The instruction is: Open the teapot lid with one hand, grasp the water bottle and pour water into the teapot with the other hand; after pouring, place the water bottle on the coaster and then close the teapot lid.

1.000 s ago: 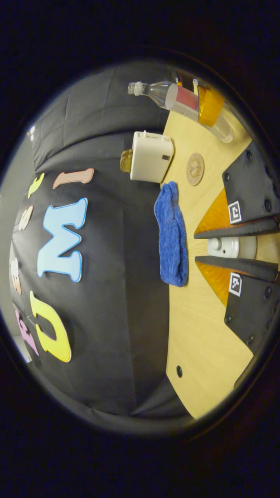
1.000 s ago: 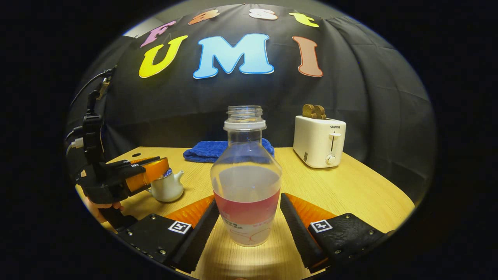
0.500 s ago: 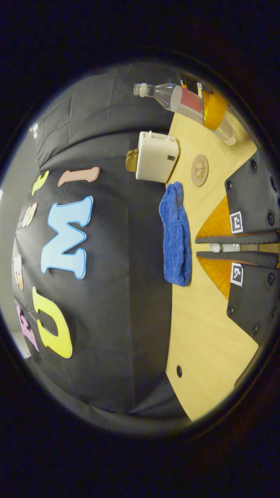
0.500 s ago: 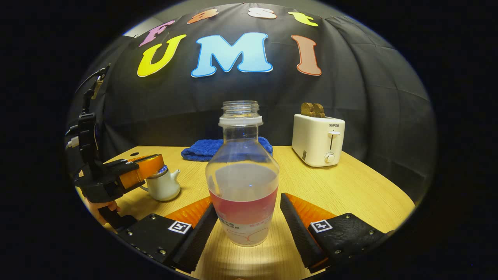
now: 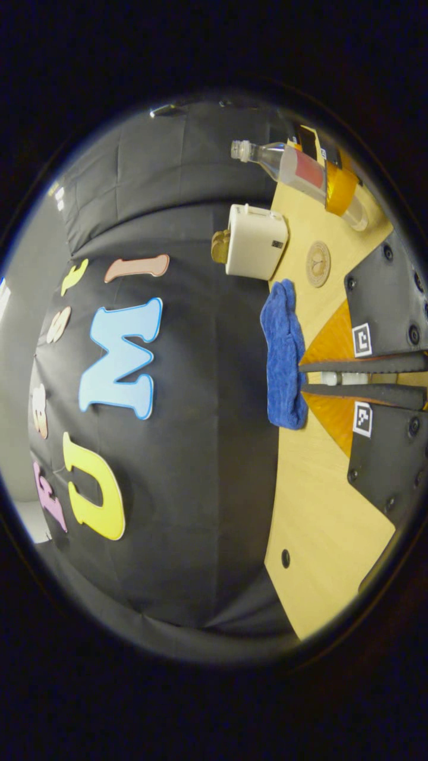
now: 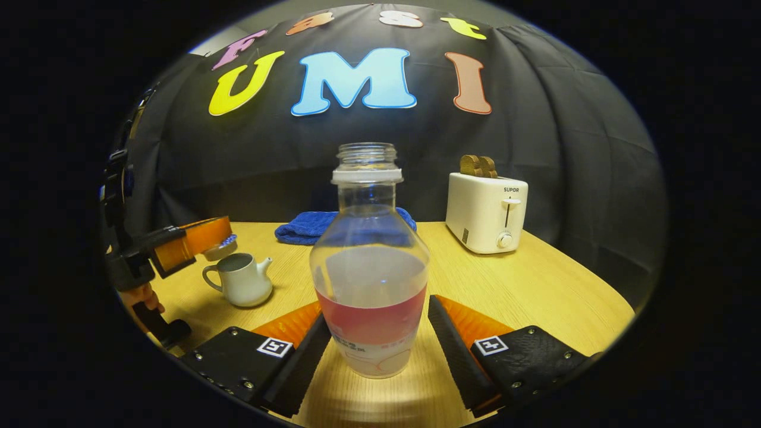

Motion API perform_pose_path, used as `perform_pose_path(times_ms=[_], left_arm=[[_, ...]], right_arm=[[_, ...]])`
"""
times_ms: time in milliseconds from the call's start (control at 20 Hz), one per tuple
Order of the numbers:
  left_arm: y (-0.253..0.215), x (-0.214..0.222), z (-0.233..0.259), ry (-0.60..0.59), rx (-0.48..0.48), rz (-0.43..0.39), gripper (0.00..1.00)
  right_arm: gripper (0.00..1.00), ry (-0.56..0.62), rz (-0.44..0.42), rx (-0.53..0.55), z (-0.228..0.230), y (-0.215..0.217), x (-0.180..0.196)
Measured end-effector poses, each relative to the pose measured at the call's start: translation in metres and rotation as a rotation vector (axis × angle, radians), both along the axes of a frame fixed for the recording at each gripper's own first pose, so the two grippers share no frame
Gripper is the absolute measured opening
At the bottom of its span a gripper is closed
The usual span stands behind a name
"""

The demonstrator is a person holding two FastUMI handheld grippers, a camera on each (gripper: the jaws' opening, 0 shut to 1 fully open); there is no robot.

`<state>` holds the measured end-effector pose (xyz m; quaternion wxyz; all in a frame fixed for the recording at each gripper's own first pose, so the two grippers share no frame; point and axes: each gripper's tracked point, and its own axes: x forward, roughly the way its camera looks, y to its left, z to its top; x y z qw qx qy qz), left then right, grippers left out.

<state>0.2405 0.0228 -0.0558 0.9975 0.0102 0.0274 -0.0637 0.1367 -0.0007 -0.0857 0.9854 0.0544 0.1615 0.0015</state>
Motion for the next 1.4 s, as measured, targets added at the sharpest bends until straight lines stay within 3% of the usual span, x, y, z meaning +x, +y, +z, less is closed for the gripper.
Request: perform_pose_path(times_ms=[450,600,650,800,1100,1400], left_arm=[[0.08,-0.033,0.0,-0.006,-0.001,0.106,0.14],[0.08,-0.035,0.002,-0.011,-0.03,0.098,0.13],[0.079,-0.036,0.002,-0.01,-0.032,0.096,0.13],[0.079,-0.036,0.001,-0.013,-0.039,0.092,0.14],[0.078,-0.033,-0.01,0.008,-0.048,0.085,0.13],[0.085,-0.031,-0.011,0.01,-0.063,0.089,0.13]], right_arm=[[0.95,0.015,-0.017,-0.012,-0.009,-0.001,0.003],[0.86,-0.001,-0.029,-0.03,-0.008,0.001,0.006],[0.78,-0.005,-0.024,-0.036,-0.006,0.002,0.005],[0.77,-0.009,-0.034,-0.083,-0.004,0.002,0.003],[0.73,-0.009,-0.035,-0.344,0.007,0.002,0.01],[0.73,0.03,0.056,-0.745,0.018,0.007,0.029]])
